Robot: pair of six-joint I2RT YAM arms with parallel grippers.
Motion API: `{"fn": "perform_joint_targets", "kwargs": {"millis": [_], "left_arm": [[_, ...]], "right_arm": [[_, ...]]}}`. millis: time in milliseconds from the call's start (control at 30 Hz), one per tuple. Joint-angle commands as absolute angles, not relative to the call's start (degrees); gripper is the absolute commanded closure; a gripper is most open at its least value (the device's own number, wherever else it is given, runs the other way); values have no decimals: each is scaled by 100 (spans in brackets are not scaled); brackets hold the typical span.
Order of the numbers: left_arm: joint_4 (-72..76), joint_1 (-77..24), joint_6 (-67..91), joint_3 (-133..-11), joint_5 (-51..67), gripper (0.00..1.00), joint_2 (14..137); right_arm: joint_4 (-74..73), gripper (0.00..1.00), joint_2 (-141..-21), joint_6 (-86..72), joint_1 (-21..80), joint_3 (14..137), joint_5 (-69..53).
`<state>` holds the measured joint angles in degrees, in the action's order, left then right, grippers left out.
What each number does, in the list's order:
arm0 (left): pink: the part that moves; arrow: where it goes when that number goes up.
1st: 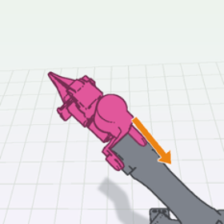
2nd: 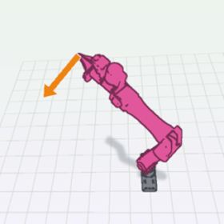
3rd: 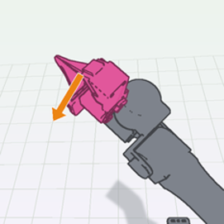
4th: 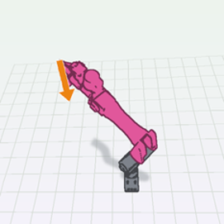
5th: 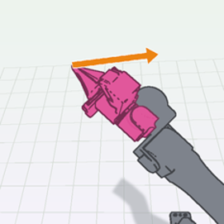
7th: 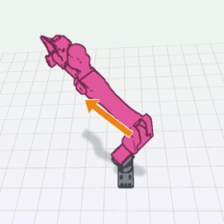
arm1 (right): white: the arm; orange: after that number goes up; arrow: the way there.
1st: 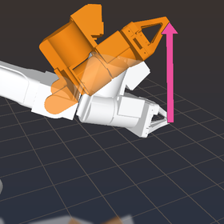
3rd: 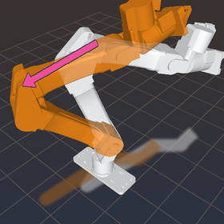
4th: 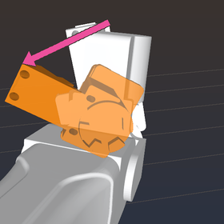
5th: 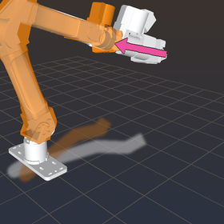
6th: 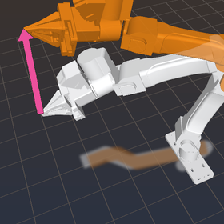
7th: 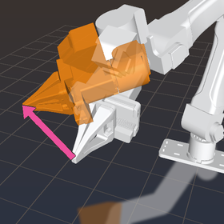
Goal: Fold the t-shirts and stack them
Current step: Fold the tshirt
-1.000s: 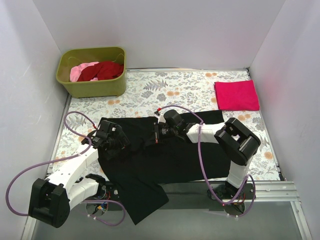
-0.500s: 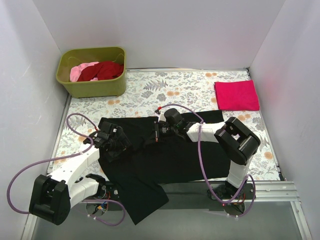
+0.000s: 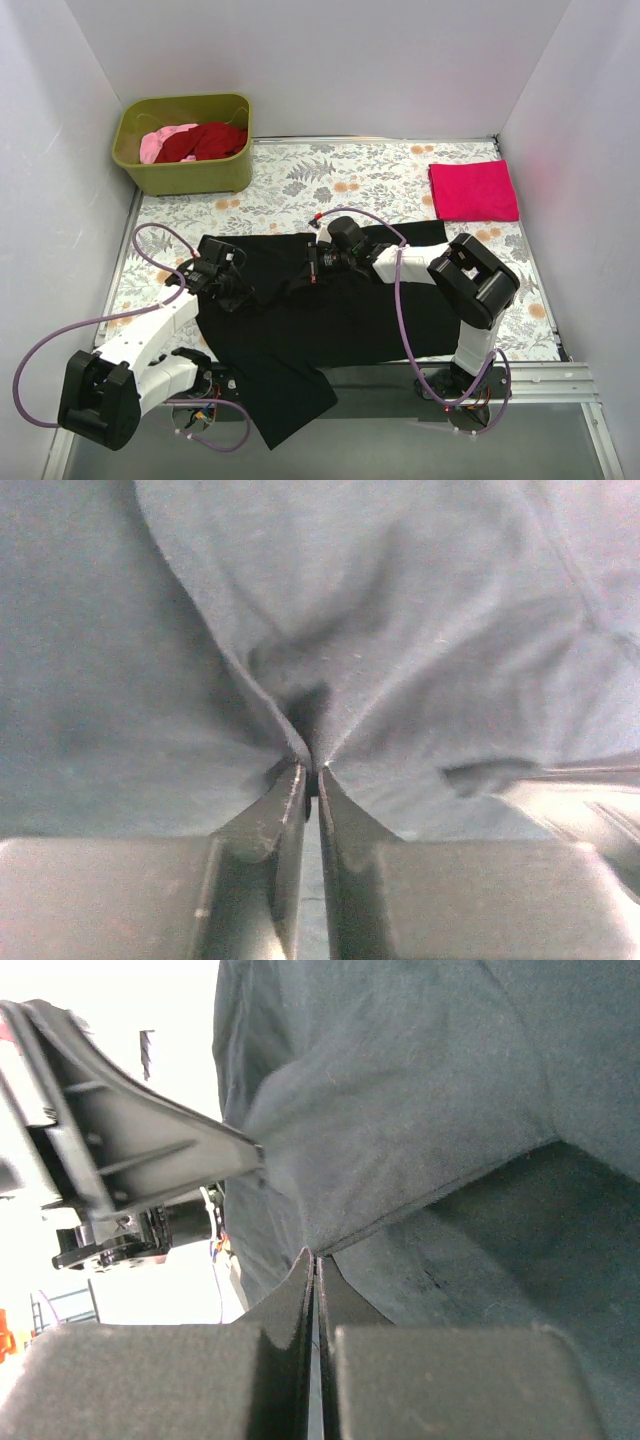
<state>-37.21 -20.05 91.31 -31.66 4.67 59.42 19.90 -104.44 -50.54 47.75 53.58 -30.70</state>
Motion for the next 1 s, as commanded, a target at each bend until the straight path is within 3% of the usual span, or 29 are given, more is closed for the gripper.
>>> {"fn": "perform_joint_targets", "kwargs": {"millis": [0, 167, 400, 500, 533, 600, 633, 667, 767, 967], "left_arm": [[-4173, -2030, 9105, -3647, 519, 92, 5748], [-4579, -2030, 9141, -3814, 431, 96, 5730], [-4956, -2030, 9132, -3867, 439, 92, 5783], [-5045, -2030, 9123, -3867, 422, 79, 5757], [-5054, -2022, 9140, -3841, 404, 65, 5739], [-5045, -2030, 9193, -3797, 369, 57, 5704], [-5036, -2030, 9219, -3771, 360, 43, 5661], [-5027, -2022, 9263, -3744, 386, 39, 5651], [-4940, -2030, 9290, -3578, 518, 32, 5599], [-4746, -2022, 9264, -3314, 255, 31, 5590]], "right_arm": [[2118, 99, -10319, -4931, 4746, 5335, -3208], [2057, 99, -10152, -4887, 4650, 5011, -3348], [1345, 99, -10011, -4483, 4614, 4940, -3752], [995, 99, -9967, -4237, 4606, 4931, -3665], [967, 99, -9975, -4193, 4614, 4931, -3604], [949, 98, -10089, -4149, 4614, 4966, -3612], [949, 98, -10151, -4122, 4614, 5035, -3647], [949, 97, -10264, -4113, 4623, 5088, -3656], [949, 97, -10458, -4061, 4614, 5264, -3718], [949, 97, -10556, -3964, 4606, 5432, -3691]]}}
